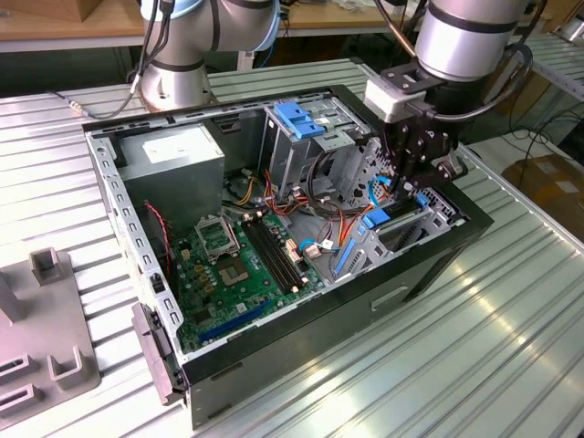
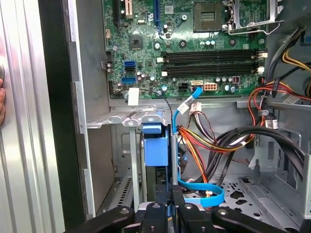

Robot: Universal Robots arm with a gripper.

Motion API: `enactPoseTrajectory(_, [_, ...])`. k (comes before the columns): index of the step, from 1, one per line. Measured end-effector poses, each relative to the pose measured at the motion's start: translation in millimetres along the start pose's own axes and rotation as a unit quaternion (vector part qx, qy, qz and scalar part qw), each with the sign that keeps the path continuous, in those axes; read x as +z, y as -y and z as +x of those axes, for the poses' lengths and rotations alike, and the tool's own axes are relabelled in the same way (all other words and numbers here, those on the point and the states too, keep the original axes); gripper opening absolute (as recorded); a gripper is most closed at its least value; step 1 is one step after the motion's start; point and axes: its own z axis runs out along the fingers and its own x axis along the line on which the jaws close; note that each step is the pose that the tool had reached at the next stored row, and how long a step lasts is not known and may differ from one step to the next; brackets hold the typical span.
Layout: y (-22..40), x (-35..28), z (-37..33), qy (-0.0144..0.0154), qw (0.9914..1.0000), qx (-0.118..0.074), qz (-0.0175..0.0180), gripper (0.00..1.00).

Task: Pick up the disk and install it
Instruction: 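Insert the second disk wire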

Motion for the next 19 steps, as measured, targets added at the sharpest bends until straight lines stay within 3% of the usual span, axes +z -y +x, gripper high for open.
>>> enactPoseTrajectory(4, [-1.0,2.4,6.3,0.0056,0.99998,0.001,0.0029,0.16])
enactPoseTrajectory(10, [-3.8,6.8,6.9,0.0169,0.99982,0.003,0.0083,0.16])
enactPoseTrajectory(16, [-4.4,10.6,6.9,0.0209,0.99973,0.003,0.0097,0.16])
enactPoseTrajectory(19, [-4.5,10.7,7.2,0.0212,0.99972,0.003,0.0097,0.16])
